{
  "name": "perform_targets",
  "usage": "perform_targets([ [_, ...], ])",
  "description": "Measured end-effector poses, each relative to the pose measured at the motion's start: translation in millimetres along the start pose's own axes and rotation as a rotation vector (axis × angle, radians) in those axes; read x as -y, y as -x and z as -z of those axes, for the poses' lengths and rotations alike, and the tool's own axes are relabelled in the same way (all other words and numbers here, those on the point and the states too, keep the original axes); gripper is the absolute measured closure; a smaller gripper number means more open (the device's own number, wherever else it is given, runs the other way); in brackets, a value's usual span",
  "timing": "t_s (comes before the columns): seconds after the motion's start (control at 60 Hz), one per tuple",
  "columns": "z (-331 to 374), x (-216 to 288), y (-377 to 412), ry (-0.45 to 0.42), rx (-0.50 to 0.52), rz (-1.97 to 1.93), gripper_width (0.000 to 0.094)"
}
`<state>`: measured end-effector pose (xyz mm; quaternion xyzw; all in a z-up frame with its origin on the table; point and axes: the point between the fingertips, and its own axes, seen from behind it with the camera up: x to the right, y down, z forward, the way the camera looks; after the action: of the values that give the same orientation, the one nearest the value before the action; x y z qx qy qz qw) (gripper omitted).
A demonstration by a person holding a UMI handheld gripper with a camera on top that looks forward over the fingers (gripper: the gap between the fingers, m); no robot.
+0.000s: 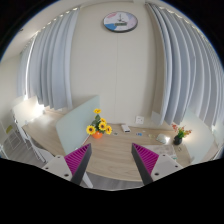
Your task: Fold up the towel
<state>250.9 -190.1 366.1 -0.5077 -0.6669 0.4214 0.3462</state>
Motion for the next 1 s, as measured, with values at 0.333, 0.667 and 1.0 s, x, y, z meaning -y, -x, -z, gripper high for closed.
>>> perform_targets([
  [0.333, -40.0, -46.6, -37.9, 0.064, -0.097, -0.016, 0.0084],
  [0.667, -77.0, -106.7, -115.1, 0.106, -0.242, -0.032, 0.0083],
  [1.0, -153.9, -166.6, -161.5, 0.12, -0.256, -0.055, 0.0083],
])
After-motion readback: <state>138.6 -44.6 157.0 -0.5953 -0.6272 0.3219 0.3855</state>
